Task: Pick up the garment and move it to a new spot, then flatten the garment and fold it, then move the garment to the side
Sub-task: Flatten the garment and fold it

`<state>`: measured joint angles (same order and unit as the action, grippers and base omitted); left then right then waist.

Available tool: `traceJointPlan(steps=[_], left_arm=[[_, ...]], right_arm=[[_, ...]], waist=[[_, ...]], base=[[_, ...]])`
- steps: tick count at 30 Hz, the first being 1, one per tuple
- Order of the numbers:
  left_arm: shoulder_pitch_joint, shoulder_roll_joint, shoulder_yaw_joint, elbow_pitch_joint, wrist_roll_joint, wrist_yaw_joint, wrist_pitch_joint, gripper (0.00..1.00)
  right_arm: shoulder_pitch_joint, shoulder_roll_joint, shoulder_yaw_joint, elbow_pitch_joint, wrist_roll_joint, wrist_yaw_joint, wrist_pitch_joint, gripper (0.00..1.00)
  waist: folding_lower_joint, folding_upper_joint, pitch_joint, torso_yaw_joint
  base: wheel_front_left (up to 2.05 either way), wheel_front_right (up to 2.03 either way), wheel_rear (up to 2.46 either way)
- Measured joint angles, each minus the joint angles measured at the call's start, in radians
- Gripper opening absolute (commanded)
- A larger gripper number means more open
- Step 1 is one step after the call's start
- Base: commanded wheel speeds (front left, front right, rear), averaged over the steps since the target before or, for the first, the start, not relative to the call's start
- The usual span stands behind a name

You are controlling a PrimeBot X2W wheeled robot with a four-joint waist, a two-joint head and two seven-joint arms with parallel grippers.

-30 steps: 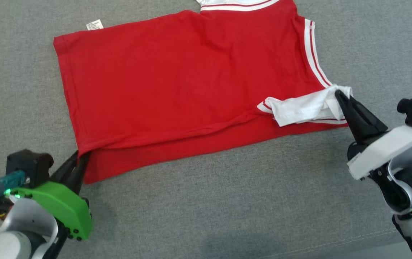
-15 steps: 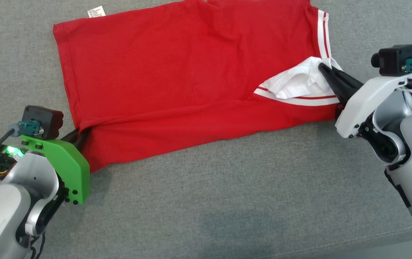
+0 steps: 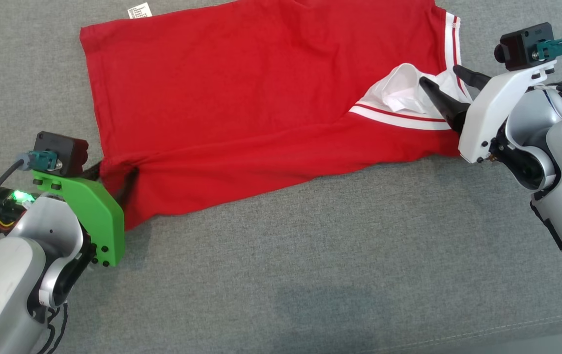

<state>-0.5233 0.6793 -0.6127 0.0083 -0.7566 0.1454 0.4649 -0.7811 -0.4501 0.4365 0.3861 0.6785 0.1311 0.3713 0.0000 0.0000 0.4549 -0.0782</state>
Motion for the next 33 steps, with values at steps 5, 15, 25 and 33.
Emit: traceJointPlan(steps=[5,15,25,33], left_arm=[[0.027,-0.003,0.011,0.004,-0.011,0.010,-0.033,1.00],[0.213,-0.018,0.081,-0.086,-0.052,0.098,-0.201,1.00],[0.403,-0.140,0.133,-0.094,-0.033,0.195,-0.503,1.00],[0.429,-0.216,0.131,0.051,-0.001,0.166,-0.668,1.00]], right_arm=[[0.017,-0.023,0.008,-0.029,0.024,0.000,-0.035,1.00],[0.224,-0.080,-0.097,-0.154,-0.075,0.000,-0.274,1.00],[0.539,0.077,-0.378,-0.172,-0.272,0.000,-0.576,1.00],[0.613,0.206,-0.472,-0.140,-0.406,0.000,-0.630,1.00]], waist=[[0.0000,0.0000,-0.015,-0.001],[0.0000,0.0000,-0.086,-0.014],[0.0000,0.0000,-0.191,-0.018],[0.0000,0.0000,-0.237,-0.023]], base=[[0.00,0.00,0.00],[0.00,0.00,0.00],[0.00,0.00,0.00],[0.00,0.00,0.00]])
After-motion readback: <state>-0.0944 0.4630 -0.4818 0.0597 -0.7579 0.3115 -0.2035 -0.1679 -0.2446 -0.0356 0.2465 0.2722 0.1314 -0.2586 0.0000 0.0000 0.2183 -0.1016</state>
